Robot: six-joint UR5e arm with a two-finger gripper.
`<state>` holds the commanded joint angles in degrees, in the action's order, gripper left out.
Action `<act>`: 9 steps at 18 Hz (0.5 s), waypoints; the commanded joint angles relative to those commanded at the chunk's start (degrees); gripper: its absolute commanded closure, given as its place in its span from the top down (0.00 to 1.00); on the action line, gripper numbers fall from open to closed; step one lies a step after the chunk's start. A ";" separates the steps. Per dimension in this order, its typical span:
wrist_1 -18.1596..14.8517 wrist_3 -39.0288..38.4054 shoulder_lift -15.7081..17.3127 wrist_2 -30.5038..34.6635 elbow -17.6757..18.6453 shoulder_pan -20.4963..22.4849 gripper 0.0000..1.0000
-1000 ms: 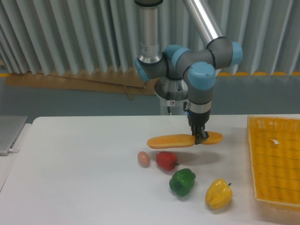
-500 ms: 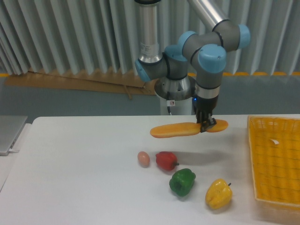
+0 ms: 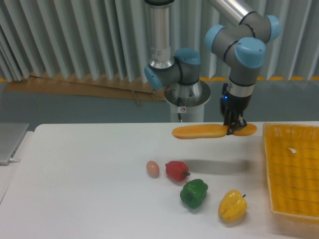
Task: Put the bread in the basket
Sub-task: 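Carry the bread loaf over the orange basket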
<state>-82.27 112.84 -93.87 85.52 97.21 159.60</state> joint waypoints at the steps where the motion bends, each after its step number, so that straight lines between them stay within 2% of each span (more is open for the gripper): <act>1: 0.17 1.15 -0.17 0.00 0.00 0.88 0.31; 9: 0.79 15.72 -2.28 0.35 -1.05 8.00 0.29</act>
<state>-81.48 128.56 -96.14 85.87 96.15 167.60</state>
